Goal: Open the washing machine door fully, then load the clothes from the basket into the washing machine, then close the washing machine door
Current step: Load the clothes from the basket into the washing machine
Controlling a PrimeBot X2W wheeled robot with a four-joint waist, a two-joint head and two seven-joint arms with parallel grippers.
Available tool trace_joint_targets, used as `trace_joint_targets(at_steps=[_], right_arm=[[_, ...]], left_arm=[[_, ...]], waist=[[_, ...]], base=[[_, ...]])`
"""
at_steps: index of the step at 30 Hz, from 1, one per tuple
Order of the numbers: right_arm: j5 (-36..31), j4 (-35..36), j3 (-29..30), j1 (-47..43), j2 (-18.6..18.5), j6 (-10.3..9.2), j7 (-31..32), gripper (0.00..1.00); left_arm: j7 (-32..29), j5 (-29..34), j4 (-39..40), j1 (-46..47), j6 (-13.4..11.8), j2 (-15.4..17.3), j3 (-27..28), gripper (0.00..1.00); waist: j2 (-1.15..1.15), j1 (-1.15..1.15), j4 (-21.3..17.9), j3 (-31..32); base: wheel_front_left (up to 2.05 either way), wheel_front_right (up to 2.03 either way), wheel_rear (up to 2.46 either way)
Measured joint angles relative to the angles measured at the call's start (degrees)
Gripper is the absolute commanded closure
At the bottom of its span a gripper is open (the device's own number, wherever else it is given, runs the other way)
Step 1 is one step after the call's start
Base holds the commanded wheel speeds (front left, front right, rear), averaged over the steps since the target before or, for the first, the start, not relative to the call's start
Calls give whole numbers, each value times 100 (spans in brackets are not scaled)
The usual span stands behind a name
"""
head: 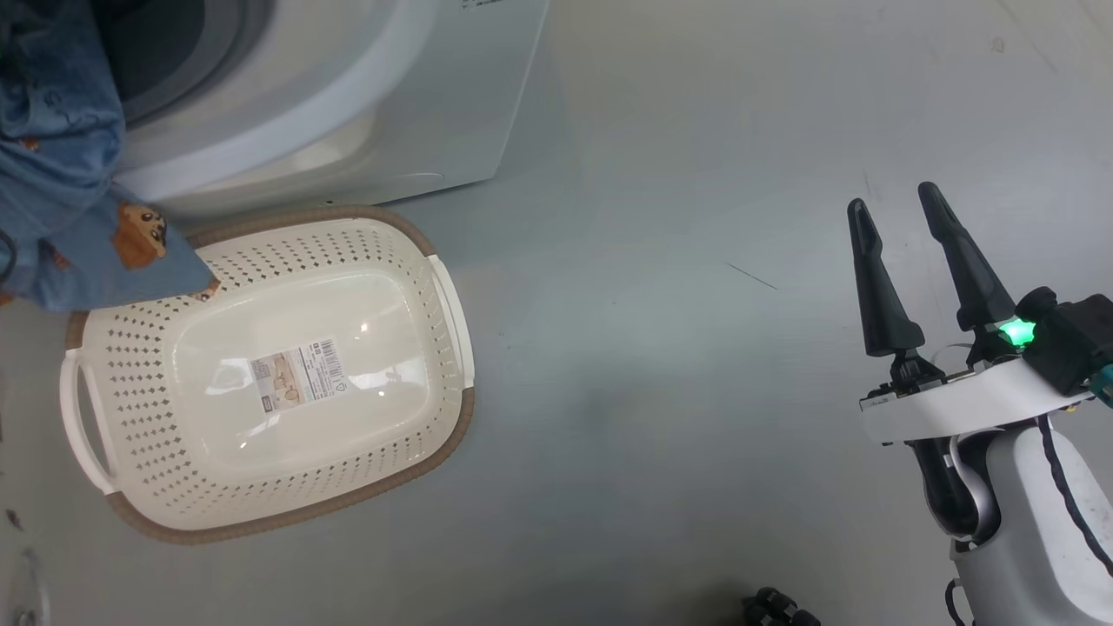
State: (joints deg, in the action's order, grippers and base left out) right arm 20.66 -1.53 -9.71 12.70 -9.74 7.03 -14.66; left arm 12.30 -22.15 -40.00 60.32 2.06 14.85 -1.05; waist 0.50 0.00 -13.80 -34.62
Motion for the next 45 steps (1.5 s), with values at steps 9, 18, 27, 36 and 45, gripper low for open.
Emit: trace_joint_targets(at_steps=[9, 18, 27, 36, 45], right_arm=[[-1, 2, -7, 104, 37, 0, 0, 0], [-1, -15, -33, 122, 67, 0, 0, 0], [-1, -44, -32, 122, 66, 0, 0, 0], [-1, -45, -40, 122, 54, 0, 0, 0], [-3, -56, 75, 122, 2, 0, 0, 0]], left_arm=[[267, 108, 36, 357, -9, 36, 243, 100], [255, 242, -730, 306, -26, 23, 138, 0], [255, 258, -991, 301, -33, -78, 126, 0], [255, 257, -983, 247, -10, -179, 223, 0], [255, 258, -836, -182, -7, -503, 332, 0]], waist=[[0, 0, -12, -101], [0, 0, -25, -85], [0, 0, 2, -9], [0, 0, 54, 53], [0, 0, 176, 128]], base=[[0, 0, 0], [0, 0, 0], [0, 0, 0], [0, 0, 0], [0, 0, 0]])
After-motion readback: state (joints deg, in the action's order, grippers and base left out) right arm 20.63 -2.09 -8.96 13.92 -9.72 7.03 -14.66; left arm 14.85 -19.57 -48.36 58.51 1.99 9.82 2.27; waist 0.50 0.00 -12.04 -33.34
